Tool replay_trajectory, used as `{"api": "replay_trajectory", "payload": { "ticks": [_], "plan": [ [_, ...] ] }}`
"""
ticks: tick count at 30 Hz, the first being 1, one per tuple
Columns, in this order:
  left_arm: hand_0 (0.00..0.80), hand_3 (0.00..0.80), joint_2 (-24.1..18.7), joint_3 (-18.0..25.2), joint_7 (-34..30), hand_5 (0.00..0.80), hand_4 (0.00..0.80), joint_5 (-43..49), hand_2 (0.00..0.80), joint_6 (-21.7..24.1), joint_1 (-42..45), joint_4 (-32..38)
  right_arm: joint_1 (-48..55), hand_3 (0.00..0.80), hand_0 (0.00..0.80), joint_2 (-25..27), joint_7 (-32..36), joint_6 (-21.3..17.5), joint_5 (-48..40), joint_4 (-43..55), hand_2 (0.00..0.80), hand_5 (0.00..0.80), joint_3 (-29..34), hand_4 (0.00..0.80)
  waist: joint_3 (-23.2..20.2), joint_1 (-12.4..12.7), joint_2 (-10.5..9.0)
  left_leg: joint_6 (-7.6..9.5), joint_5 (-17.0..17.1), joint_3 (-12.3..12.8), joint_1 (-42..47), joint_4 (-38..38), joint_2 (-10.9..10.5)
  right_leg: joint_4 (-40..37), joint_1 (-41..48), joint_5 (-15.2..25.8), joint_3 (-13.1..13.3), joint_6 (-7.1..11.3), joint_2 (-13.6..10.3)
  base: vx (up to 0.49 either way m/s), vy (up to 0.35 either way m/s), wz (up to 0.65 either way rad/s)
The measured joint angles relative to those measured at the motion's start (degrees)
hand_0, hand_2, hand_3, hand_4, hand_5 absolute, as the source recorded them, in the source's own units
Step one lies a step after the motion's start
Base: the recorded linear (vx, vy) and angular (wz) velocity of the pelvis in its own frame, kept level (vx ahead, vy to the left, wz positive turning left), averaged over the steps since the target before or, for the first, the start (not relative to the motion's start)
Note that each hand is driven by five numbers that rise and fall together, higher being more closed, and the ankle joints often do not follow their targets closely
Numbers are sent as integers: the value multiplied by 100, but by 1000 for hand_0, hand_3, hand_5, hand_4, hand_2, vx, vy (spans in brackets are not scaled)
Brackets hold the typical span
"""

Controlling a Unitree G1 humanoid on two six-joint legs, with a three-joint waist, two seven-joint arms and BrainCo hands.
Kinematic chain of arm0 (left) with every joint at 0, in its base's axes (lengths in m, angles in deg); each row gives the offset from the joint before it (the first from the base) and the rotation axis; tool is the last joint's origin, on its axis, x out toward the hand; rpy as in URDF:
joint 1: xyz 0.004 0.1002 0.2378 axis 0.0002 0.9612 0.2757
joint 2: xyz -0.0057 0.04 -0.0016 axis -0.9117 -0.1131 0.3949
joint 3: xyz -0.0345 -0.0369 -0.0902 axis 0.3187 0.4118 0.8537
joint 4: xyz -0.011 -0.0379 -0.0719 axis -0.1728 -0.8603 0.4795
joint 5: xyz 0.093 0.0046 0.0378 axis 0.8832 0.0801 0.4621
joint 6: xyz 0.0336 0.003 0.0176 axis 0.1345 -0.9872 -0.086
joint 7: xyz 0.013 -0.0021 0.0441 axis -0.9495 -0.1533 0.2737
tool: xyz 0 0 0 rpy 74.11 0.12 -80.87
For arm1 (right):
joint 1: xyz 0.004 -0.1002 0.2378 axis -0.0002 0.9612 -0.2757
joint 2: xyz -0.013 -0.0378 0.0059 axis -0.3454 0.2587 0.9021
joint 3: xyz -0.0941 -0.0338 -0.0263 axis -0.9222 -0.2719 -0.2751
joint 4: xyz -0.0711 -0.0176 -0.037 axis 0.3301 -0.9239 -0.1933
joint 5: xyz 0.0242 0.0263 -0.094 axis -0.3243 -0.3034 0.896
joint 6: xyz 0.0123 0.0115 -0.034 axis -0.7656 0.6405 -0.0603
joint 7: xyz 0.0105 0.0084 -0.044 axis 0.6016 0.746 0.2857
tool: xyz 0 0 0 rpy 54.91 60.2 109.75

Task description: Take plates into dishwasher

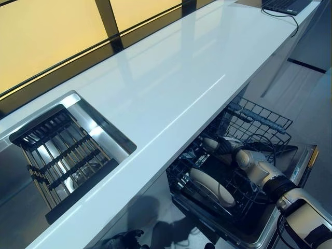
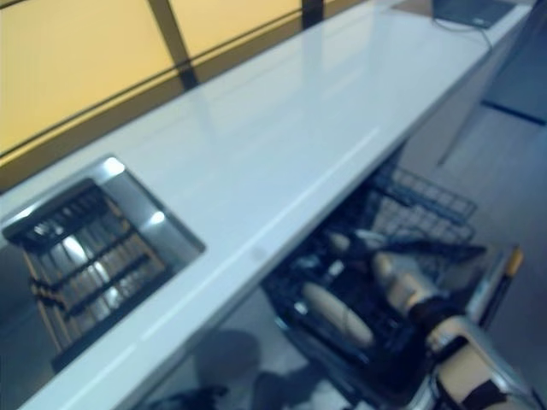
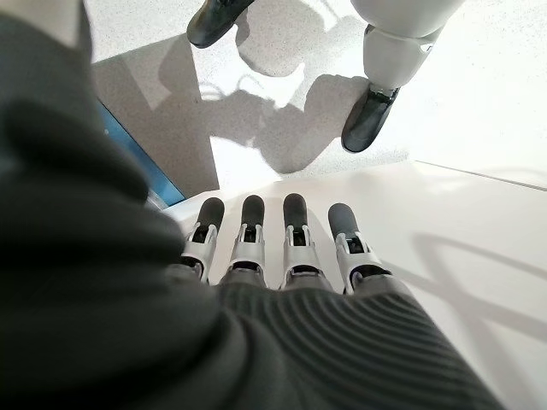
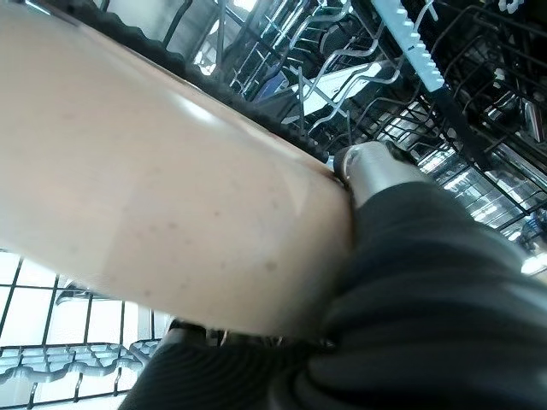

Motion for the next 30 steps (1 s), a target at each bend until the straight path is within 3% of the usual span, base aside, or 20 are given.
{"api": "replay_trajectory", "payload": {
  "ticks": [4, 5, 6, 10, 14, 17, 20, 21, 23, 24, 25, 26, 30],
  "plan": [
    [0, 0, -24, 2, -1, 0, 0, 1, 0, -12, -2, 2, 1, 800, 800, 1, 0, 4, 1, -1, 800, 800, 3, 800, 21, 1, -36, 2, 3, -8, 4, 1, 0, 0, 10, 4, -6, -1, 0, 0, 0, 0],
    [0, 0, -29, 5, -1, 0, 0, 0, 0, -17, -2, 3, 1, 731, 731, 1, 1, 6, 7, -3, 731, 731, 3, 731, 24, 1, -40, 2, 5, -12, 4, 1, 0, 1, 14, 5, -8, -2, 0, 0, 0, 0],
    [0, 0, -32, 5, -2, 0, 0, 0, 0, -26, -3, 5, 1, 712, 712, 1, 1, 9, 23, -5, 712, 712, 3, 712, 24, 1, -41, 3, 7, -17, 6, 1, 0, 1, 18, 6, -11, -2, 0, 0, 0, 0],
    [0, 0, -40, 12, -4, 0, 0, 2, 0, -31, -5, 7, 2, 690, 690, 3, 8, 14, 52, -26, 690, 690, 3, 690, 34, -3, -57, 0, 19, -43, 15, 1, 0, 1, 40, 9, -29, -4, 1, 3, -1, 1],
    [0, 0, -73, 17, -4, 0, 0, 3, 0, -37, -18, 8, 8, 593, 593, 3, 18, 48, 57, -86, 593, 593, 2, 593, 80, 6, -134, 4, 29, -78, 54, 2, -1, 1, 103, 9, -64, -5, -1, 11, -7, 5],
    [0, 0, -111, 16, -7, 0, 0, 6, 0, -39, -15, 8, 10, 580, 580, 3, 44, 53, 61, -121, 580, 580, 2, 580, 82, 7, -151, 6, 31, -79, 70, 2, -1, 1, 119, 11, -66, -6, -1, 0, 0, 0],
    [0, 0, -124, 17, -14, 0, 0, 8, 0, -42, -15, 11, 40, 411, 411, 4, 49, 52, 90, -121, 411, 411, 2, 411, 81, 2, -152, 7, 33, -79, 93, 2, 0, 1, 142, 13, -66, -9, -1, 0, 0, 0],
    [0, 0, -124, 17, -14, 0, 0, 8, 0, -42, -15, 11, 45, 411, 411, 4, 49, 52, 99, -121, 411, 411, 2, 411, 81, 2, -152, 7, 33, -79, 98, 2, 0, 1, 147, 13, -66, -9, -1, 0, 0, 0],
    [0, 0, -129, 17, -15, 0, 0, 9, 0, -44, -13, 20, 51, 251, 251, 9, 60, 58, 106, -122, 251, 251, 2, 251, 80, 3, -154, 8, 34, -79, 101, 2, -1, 1, 151, 15, -66, -9, -1, 0, 0, 0],
    [0, 0, -137, 18, -16, 0, 0, 9, 0, -45, -6, 43, 68, 97, 97, 20, 77, 62, 115, -123, 97, 97, 1, 97, 80, 4, -155, 10, 36, -80, 101, 2, -1, 1, 152, 16, -67, -10, -1, 0, 0, 0],
    [0, 0, -138, 19, -16, 0, 0, 9, 0, -45, -5, 43, 71, 78, 78, 21, 80, 63, 121, -124, 78, 78, 1, 78, 80, 3, -155, 10, 37, -80, 101, 2, -1, 1, 152, 18, -67, -11, -1, 0, 0, 0],
    [0, 0, -139, 19, -16, 0, 0, 9, 0, -45, -5, 43, 82, 0, 0, 26, 80, 66, 162, -124, 0, 0, 1, 0, 79, 2, -156, 11, 38, -80, 102, 2, 0, 1, 152, 20, -67, -12, 0, 0, 0, 0],
    [0, 0, -145, 23, -16, 0, 0, 10, 0, -45, -3, 46, 93, 0, 0, 28, 84, 76, 221, -124, 0, 0, 1, 0, 71, 4, -172, 13, 41, -80, 106, 2, 0, 1, 157, 23, -67, -14, 0, 0, 0, 0]
  ]
}}
